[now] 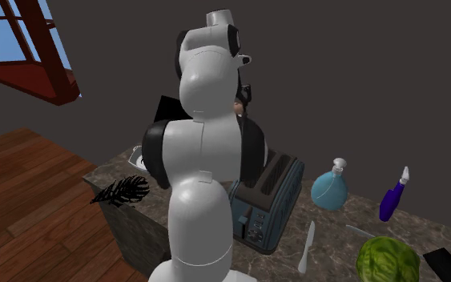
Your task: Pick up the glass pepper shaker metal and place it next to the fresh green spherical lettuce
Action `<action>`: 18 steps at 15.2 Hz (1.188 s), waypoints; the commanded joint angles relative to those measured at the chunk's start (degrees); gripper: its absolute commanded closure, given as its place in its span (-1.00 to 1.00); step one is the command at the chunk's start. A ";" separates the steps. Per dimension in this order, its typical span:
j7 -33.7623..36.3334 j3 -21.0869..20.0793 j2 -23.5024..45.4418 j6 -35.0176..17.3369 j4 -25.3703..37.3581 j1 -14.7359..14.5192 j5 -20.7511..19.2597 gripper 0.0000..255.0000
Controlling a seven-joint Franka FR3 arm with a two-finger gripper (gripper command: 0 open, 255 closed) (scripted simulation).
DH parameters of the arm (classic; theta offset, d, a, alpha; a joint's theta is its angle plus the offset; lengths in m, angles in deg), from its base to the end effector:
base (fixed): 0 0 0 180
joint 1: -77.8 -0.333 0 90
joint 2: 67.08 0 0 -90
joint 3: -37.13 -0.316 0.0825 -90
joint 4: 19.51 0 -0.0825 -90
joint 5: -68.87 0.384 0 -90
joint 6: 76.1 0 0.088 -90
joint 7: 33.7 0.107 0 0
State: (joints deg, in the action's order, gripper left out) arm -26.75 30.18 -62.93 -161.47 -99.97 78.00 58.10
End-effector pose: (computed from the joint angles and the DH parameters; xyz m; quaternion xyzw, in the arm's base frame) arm 0.5677 0.0427 0.6567 0.9959 -0.0101 0.0174 0.0877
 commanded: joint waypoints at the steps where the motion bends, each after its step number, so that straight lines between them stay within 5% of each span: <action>1: -1.76 0.91 -4.76 -1.84 -6.23 1.21 0.65 1.00; 9: -8.96 5.44 -20.30 -4.84 -23.47 4.27 1.25 1.00; 18: -17.87 11.77 -34.63 -4.74 -36.10 7.26 -1.13 1.00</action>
State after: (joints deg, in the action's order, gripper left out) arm -43.59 41.25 -95.84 -166.37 -134.70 84.93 57.36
